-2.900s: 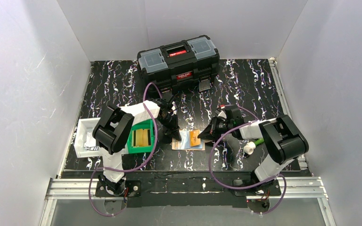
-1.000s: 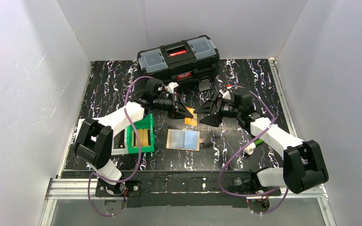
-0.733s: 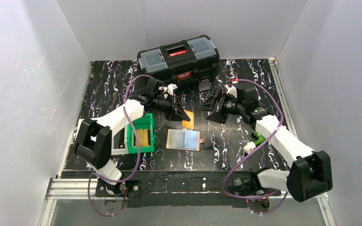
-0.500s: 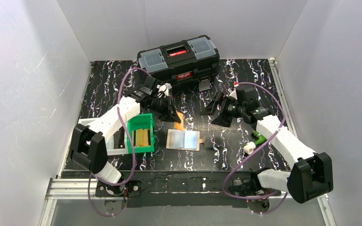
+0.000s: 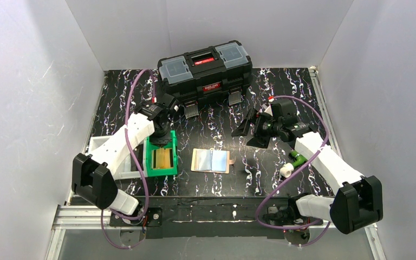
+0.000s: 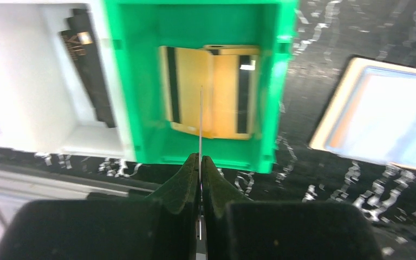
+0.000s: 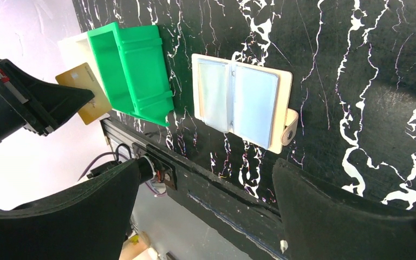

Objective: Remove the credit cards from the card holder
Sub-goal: Place the credit card in the storage box.

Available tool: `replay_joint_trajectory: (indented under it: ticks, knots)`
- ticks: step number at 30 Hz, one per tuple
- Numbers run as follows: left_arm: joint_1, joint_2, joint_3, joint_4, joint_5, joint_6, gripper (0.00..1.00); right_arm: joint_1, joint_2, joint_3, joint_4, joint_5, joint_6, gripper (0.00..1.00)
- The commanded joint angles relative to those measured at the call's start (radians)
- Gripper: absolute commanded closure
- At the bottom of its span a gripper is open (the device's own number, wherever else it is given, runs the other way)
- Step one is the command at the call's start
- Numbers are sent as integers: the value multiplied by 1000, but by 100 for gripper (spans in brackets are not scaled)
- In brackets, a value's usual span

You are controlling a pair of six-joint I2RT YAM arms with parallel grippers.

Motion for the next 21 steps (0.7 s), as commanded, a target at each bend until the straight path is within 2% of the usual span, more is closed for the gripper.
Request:
replay_joint_trajectory:
  ticks: [1,8,18,21]
  knots:
    - [1,30,-10,-109,-249,5,100,-5,19,41,3,-30,-37,2]
    - [1,113,-25,-104,-290,-2,100,-5,21,41,6,-38,-40,2]
    - [1,159,-49,-45,-240,8,100,-5,15,25,11,-39,-37,2]
    - [1,173,-48,-42,-235,8,96,-5,8,23,9,-36,-39,2]
